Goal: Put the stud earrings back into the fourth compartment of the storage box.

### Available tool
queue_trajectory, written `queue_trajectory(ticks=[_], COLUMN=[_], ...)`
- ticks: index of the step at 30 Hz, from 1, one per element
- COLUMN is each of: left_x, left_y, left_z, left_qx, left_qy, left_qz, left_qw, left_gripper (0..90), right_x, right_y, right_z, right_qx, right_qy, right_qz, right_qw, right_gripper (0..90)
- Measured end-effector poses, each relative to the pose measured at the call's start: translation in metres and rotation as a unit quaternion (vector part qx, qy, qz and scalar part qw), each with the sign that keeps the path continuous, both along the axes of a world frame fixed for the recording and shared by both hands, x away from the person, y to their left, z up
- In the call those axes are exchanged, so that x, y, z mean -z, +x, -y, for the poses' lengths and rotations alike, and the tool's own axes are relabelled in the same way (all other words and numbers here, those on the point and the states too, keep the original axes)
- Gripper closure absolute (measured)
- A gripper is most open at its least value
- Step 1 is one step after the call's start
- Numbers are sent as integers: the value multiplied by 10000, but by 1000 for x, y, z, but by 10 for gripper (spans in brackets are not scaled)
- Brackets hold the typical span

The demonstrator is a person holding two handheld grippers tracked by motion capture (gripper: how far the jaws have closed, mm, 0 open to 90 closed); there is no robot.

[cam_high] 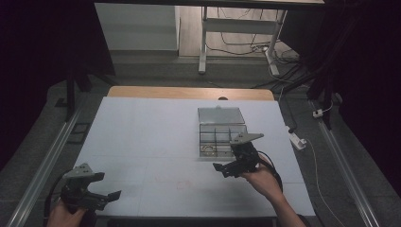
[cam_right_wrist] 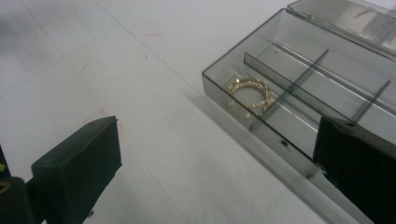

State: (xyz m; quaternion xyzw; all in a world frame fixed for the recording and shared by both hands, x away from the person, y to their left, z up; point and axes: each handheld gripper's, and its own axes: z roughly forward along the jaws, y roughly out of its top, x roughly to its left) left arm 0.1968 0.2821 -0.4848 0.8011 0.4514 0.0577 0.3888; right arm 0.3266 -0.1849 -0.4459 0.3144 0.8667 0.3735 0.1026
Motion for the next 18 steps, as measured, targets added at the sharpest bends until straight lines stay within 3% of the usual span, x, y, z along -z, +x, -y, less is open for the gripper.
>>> queue_trajectory(ticks=[18], left_x=[0], left_y=[0], left_z=[0], left_qx=[-9], left_qy=[4], left_qz=[0], left_qw=[10000], left_gripper=[4], right_x=[-2], right_y=[-32], right_z=[49], right_qx=[549], right_qy=[-5], right_qz=[94], right_qw=[9984], right_gripper=[0])
